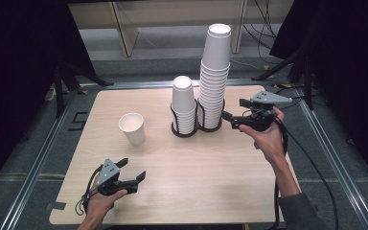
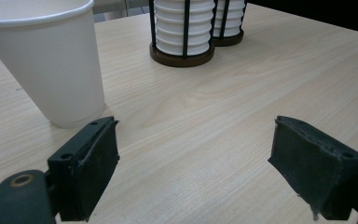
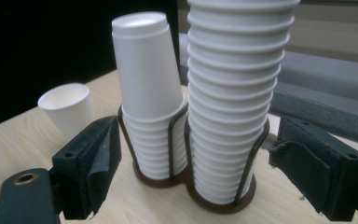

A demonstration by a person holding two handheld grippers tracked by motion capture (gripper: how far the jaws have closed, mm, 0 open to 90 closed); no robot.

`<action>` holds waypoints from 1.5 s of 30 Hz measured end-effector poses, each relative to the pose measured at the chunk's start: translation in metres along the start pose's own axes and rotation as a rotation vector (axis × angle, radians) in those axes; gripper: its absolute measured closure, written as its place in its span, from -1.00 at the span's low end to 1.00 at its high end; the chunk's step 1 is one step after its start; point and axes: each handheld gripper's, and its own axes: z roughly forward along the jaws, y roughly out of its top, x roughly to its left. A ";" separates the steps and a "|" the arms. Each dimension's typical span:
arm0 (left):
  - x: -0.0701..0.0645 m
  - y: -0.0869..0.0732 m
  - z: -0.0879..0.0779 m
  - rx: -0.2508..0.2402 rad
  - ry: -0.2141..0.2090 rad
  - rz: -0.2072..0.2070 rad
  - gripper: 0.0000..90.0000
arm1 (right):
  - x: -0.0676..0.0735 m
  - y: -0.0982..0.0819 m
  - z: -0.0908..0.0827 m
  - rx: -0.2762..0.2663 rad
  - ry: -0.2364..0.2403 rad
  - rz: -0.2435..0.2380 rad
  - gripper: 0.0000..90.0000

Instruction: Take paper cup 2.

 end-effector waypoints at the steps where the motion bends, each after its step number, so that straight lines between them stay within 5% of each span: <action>1: 0.000 0.000 0.000 -0.001 0.001 0.002 -0.68 | -0.001 0.004 0.000 -0.016 -0.002 -0.009 -0.65; 5: 0.000 0.000 0.000 -0.001 0.002 0.000 -0.68 | -0.002 0.019 -0.001 -0.039 -0.012 -0.046 -0.65; 6: 0.000 0.000 0.000 -0.002 0.002 0.000 -0.68 | 0.000 0.022 -0.001 -0.033 -0.004 -0.022 -0.66; 10: 0.001 0.000 0.000 -0.006 -0.003 -0.001 -0.68 | -0.002 0.036 0.001 -0.047 -0.019 -0.057 -0.66; 22: 0.000 0.000 0.000 0.012 0.001 0.002 -0.68 | -0.011 0.068 0.018 -0.085 -0.042 -0.061 -0.66; 28: -0.001 0.000 0.000 0.010 -0.003 0.001 -0.68 | -0.019 0.084 0.026 -0.093 -0.037 -0.016 -0.66; 45: -0.001 0.000 -0.001 0.013 -0.009 0.002 -0.68 | -0.029 0.113 0.054 -0.125 -0.037 0.011 -0.66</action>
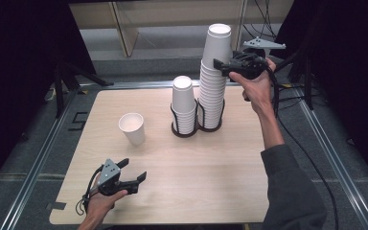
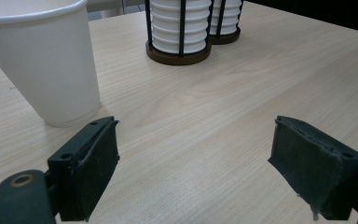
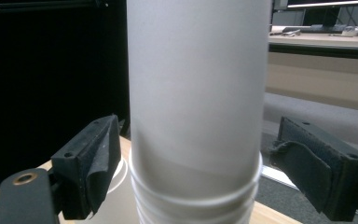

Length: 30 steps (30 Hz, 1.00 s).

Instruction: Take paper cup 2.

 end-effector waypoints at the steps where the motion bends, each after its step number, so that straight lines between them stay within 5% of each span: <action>1: 0.000 0.000 0.000 0.000 0.000 0.001 -0.68 | 0.000 0.001 0.002 -0.003 -0.004 -0.010 -0.66; 20: -0.001 0.000 0.001 -0.014 -0.015 0.002 -0.68 | 0.001 0.012 0.036 0.005 -0.025 0.001 -0.73; 30: 0.000 0.000 0.001 -0.014 -0.015 0.002 -0.68 | 0.000 0.012 0.040 0.000 -0.016 0.031 -0.67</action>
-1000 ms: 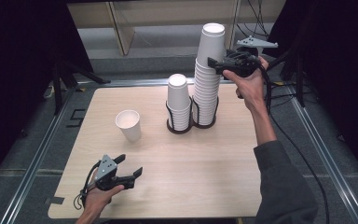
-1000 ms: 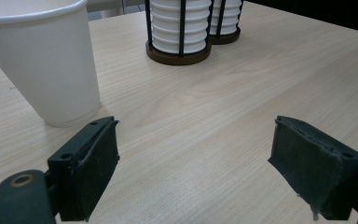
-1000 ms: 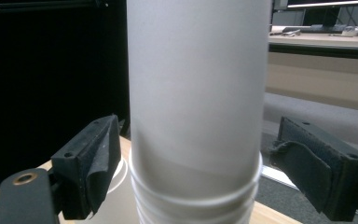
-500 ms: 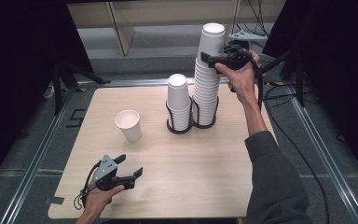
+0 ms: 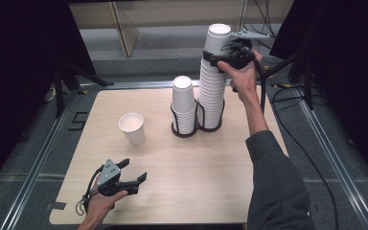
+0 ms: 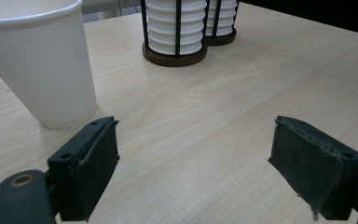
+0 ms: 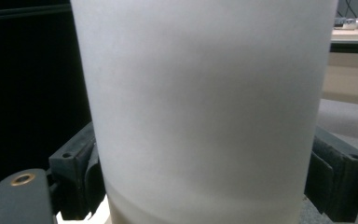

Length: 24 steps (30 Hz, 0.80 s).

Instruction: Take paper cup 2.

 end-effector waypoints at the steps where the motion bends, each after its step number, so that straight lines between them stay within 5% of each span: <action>1: 0.000 0.000 0.000 -0.001 0.001 -0.001 -0.68 | 0.000 0.001 -0.001 0.007 -0.012 -0.006 -0.67; 7: -0.001 0.000 0.000 -0.007 -0.001 -0.005 -0.68 | 0.002 0.004 -0.001 0.003 -0.012 -0.003 -0.65; 18: -0.001 0.000 -0.001 0.007 -0.003 0.006 -0.68 | 0.007 0.027 -0.013 -0.067 -0.035 -0.027 -0.63; 24: -0.001 0.001 -0.002 0.012 0.003 0.005 -0.68 | 0.009 0.041 -0.022 -0.115 -0.035 -0.001 -0.62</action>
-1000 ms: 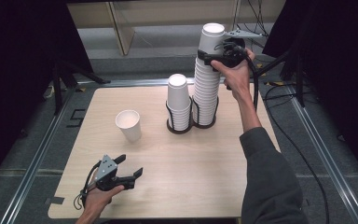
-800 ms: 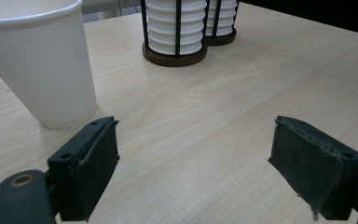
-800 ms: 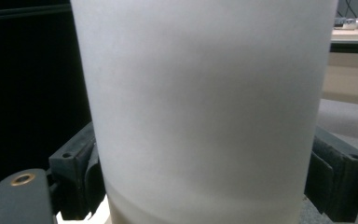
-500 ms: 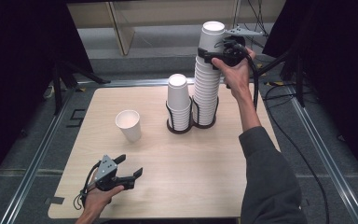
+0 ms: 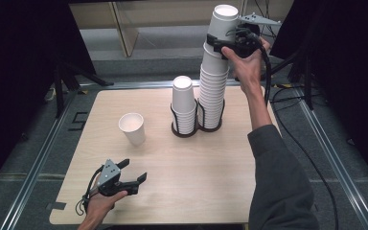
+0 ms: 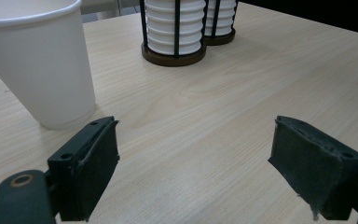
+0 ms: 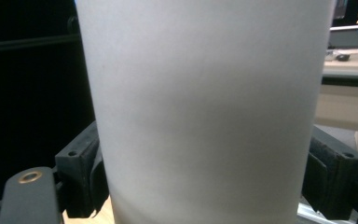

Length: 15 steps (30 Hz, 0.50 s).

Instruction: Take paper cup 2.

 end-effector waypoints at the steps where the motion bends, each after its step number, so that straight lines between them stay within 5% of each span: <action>1: 0.000 0.000 0.000 0.000 0.000 0.000 -0.68 | 0.000 0.003 -0.002 -0.009 -0.003 0.001 -0.62; 8: 0.000 0.000 0.001 -0.009 -0.009 0.002 -0.68 | 0.005 0.025 -0.015 -0.067 -0.008 -0.007 -0.62; 15: 0.000 -0.001 0.001 -0.007 -0.010 0.002 -0.68 | 0.009 0.034 -0.032 -0.069 -0.009 -0.021 -0.62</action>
